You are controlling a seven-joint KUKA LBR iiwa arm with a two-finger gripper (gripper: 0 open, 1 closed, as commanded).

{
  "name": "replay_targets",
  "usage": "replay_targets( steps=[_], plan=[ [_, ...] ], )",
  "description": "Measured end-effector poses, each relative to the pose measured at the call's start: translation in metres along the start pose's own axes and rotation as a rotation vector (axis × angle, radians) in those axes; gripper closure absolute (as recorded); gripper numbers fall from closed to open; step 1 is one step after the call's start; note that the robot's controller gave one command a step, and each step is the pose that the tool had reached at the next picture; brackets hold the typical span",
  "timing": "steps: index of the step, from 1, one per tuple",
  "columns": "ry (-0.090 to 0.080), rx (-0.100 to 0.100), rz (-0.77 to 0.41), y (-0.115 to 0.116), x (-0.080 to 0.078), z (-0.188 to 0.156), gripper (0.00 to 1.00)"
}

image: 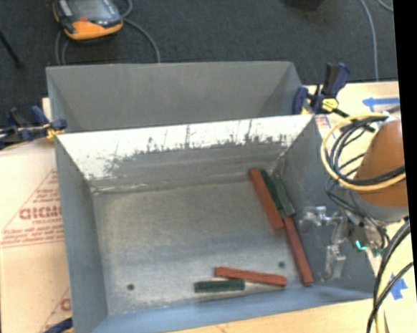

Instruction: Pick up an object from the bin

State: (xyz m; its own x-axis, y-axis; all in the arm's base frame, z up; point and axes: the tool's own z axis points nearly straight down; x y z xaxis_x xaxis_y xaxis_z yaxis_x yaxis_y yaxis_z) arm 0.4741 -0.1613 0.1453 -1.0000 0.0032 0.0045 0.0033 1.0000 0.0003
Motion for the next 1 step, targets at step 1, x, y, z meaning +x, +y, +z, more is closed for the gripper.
replay_targets(
  steps=[1],
  plan=[
    [-0.008,0.002,-0.004,0.0006,-0.0021,-0.0042,0.0]
  ],
)
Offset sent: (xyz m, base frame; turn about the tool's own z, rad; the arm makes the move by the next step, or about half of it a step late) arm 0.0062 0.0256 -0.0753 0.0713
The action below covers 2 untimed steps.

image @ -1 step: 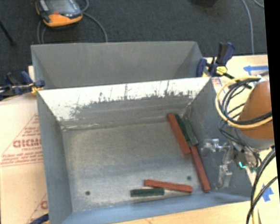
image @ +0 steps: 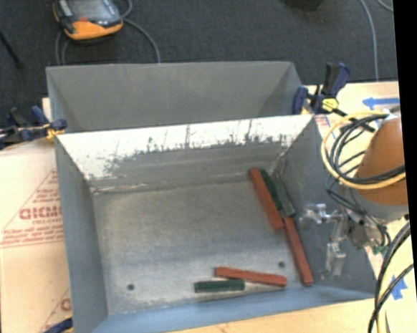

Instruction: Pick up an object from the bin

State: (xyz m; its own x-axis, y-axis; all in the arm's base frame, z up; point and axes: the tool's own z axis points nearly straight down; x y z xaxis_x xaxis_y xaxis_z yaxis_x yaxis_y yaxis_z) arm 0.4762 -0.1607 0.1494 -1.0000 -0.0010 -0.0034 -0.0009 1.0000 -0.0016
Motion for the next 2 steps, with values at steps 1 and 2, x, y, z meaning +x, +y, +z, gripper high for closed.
replay_targets(
  steps=[1,2],
  plan=[
    [0.0,0.0,0.071,0.0241,-0.0046,0.079,1.0],
    [-0.003,0.001,0.069,0.0242,-0.0058,0.0785,0.0]
  ],
)
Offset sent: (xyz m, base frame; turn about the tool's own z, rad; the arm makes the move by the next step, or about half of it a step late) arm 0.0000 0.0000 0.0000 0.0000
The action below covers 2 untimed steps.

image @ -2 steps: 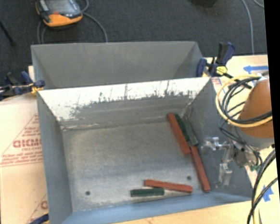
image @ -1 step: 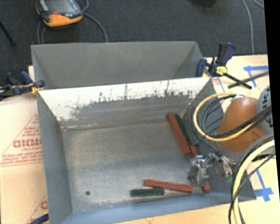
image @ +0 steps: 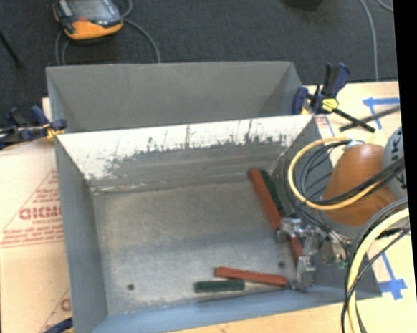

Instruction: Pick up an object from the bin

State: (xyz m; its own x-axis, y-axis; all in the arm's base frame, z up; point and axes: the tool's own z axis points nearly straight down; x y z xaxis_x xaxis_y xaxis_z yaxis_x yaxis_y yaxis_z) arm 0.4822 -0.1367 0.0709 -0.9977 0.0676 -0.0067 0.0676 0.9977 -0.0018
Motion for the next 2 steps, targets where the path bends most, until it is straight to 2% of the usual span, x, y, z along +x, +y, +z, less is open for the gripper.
replay_targets(
  steps=[1,2],
  plan=[
    [0.0,0.0,-0.001,0.0,0.0,0.0,0.0],
    [0.001,0.001,-0.191,0.017,-0.001,-0.009,0.0]
  ],
)
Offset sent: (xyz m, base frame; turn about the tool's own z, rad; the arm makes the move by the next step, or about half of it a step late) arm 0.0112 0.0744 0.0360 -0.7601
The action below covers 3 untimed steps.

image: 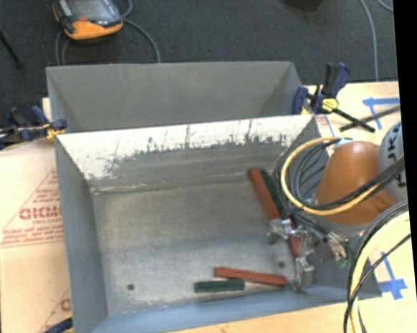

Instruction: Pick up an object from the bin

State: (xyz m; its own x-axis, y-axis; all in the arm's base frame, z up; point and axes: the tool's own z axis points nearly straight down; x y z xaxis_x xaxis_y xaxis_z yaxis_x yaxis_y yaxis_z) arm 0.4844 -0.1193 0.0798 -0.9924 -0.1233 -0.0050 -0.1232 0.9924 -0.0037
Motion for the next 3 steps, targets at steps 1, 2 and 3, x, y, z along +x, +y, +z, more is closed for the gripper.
replay_targets(
  steps=[1,2,3],
  plan=[
    [-0.001,-0.002,-0.371,0.044,-0.008,-0.013,0.0],
    [0.003,-0.005,-0.281,0.066,-0.004,-0.015,0.0],
    [0.0,-0.003,-0.282,0.085,0.0,0.009,1.0]
  ],
)
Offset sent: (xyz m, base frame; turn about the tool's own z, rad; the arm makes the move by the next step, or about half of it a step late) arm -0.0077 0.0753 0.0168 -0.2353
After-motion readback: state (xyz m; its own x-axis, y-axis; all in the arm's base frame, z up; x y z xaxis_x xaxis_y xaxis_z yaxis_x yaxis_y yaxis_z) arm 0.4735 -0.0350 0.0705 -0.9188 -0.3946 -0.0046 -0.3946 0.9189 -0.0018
